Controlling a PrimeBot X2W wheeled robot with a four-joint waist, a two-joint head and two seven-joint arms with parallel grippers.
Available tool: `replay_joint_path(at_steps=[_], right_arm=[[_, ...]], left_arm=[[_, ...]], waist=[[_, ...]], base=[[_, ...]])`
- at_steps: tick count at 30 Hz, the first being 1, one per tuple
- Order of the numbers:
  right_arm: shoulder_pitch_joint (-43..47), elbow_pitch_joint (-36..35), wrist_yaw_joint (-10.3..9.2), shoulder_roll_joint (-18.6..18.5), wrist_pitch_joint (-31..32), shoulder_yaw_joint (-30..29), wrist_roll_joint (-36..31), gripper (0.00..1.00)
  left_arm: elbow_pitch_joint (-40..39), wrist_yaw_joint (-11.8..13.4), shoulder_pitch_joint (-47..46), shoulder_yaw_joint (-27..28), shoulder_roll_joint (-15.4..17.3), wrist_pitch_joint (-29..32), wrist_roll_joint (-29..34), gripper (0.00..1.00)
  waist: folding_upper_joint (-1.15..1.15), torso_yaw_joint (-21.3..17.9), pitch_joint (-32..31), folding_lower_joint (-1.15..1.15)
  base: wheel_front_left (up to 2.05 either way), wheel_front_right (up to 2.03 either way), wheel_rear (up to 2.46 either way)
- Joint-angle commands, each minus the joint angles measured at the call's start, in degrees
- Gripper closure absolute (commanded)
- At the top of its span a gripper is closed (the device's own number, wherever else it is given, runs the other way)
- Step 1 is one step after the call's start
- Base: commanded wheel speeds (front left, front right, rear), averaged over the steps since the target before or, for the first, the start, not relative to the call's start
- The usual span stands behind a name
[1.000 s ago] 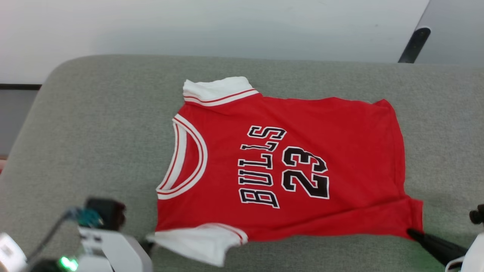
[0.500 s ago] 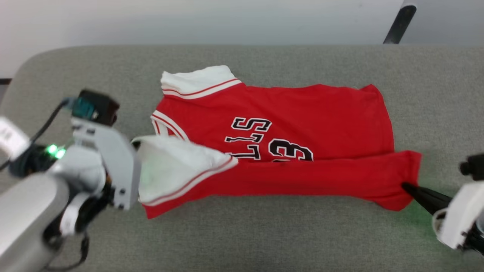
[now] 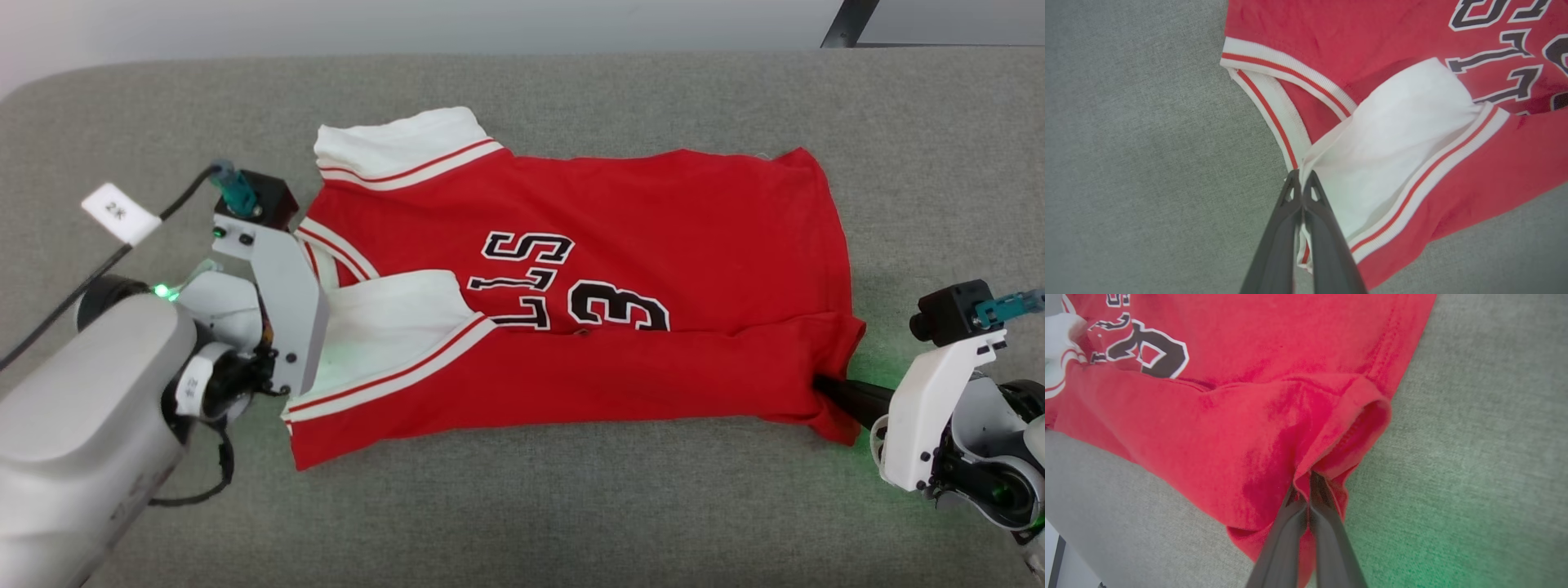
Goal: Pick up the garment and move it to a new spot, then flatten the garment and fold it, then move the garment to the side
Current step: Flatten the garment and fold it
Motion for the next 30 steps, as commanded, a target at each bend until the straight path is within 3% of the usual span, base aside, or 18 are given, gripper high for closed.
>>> replay_joint_path(at_steps=[1,4,6,7,8,9,10,12,18,26,30], right_arm=[[0.0,0.1,-0.03,0.7,0.3,0.1,-0.1,1.00],[-0.3,0.1,-0.03,1.2,1.9,-0.8,-0.7,1.00],[-0.6,0.3,-0.03,1.0,2.7,-1.3,-1.7,0.97],[-0.7,0.1,-0.03,1.1,2.8,-1.5,-2.2,0.70],[-0.6,0.1,-0.03,1.3,3.2,-1.9,-2.5,0.45],[-0.4,0.1,-0.04,1.2,3.5,-2.0,-2.9,0.18],[-0.3,0.0,-0.03,1.1,3.6,-2.5,-3.3,0.16],[0.2,-0.1,-0.03,1.3,3.2,-3.3,-3.9,0.00],[2.1,-2.4,-0.03,0.9,-1.0,-4.9,-8.7,0.00],[6.9,-7.9,-0.04,0.7,-16.2,-11.5,-19.7,0.00],[10.8,-11.5,-0.04,2.7,-22.5,-16.7,-26.6,0.00]], left_arm=[[0.2,0.0,-0.9,0.3,-0.4,-0.3,-0.3,1.00],[2.8,-0.4,-1.0,0.3,-1.2,0.5,-0.9,0.98],[3.5,-0.3,-1.4,0.7,-1.8,-0.4,-1.1,0.64],[3.8,-0.6,-1.5,0.7,-2.0,-0.8,-1.0,0.41],[4.0,-0.6,-1.3,1.1,-2.3,-1.1,-1.7,0.04],[4.0,-0.6,-1.2,1.1,-2.4,-1.5,-1.5,0.00],[3.8,-0.8,-1.3,1.0,-2.2,-2.1,-1.0,0.00],[3.4,-0.3,-0.4,1.9,-2.5,-3.5,-1.7,0.00],[0.1,1.4,3.4,3.5,-1.3,-8.8,-1.8,0.00],[-7.6,5.8,12.4,5.7,1.0,-14.9,-3.5,0.00],[-10.9,7.8,15.9,6.9,2.4,-16.3,-4.7,0.00]], waist=[[0.00,0.1,-0.1,0.00],[0.00,0.3,-0.9,0.00],[0.00,0.4,-1.7,0.00],[0.00,0.6,-2.2,0.00],[0.00,0.7,-2.7,0.00],[0.00,0.8,-3.3,0.00],[0.00,1.0,-3.9,0.00],[0.00,1.2,-5.0,0.00],[0.00,1.7,-8.0,0.00],[0.00,2.0,-10.4,0.00],[0.00,1.5,-10.9,0.00]], base=[[0.00,0.00,0.00],[0.00,0.00,0.00],[0.00,0.00,0.00],[0.00,0.00,0.00],[0.00,0.00,0.00],[0.00,0.00,0.00],[0.00,0.00,0.00],[0.00,0.00,0.00],[0.00,0.00,0.00],[0.00,0.00,0.00],[0.00,0.00,0.00]])
